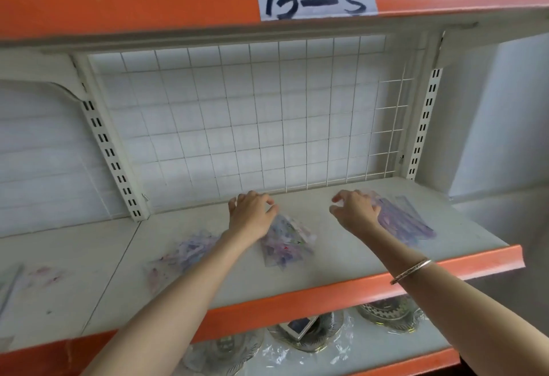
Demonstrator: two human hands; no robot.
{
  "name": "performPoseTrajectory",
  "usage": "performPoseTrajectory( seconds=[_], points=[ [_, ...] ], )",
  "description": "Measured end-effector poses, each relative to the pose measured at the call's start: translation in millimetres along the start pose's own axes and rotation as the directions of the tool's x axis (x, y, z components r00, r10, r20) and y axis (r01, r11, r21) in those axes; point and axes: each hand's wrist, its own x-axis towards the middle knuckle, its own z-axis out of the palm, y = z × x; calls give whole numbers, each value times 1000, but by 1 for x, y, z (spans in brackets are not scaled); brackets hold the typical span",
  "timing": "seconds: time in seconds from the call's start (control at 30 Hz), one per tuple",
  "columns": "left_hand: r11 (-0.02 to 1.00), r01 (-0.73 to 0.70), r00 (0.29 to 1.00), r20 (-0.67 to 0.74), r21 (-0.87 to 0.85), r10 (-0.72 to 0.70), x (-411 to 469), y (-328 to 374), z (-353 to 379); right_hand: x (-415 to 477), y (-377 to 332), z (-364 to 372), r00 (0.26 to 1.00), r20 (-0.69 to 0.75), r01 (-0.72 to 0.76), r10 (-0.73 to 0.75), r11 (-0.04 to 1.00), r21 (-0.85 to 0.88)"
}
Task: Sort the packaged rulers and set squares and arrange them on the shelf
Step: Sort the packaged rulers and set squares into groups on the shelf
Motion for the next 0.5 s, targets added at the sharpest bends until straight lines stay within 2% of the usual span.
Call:
performPoseTrajectory(
  seconds=[0.23, 0.5],
  points=[
    [991, 130, 989, -72, 18, -128, -39, -98, -45, -30, -95, 46, 975, 83, 207, -207, 978, 1],
    [964, 252, 962, -133, 87, -240, -81, -220, -100, -73, -214, 101, 909, 130, 399, -396, 917, 0]
  ],
)
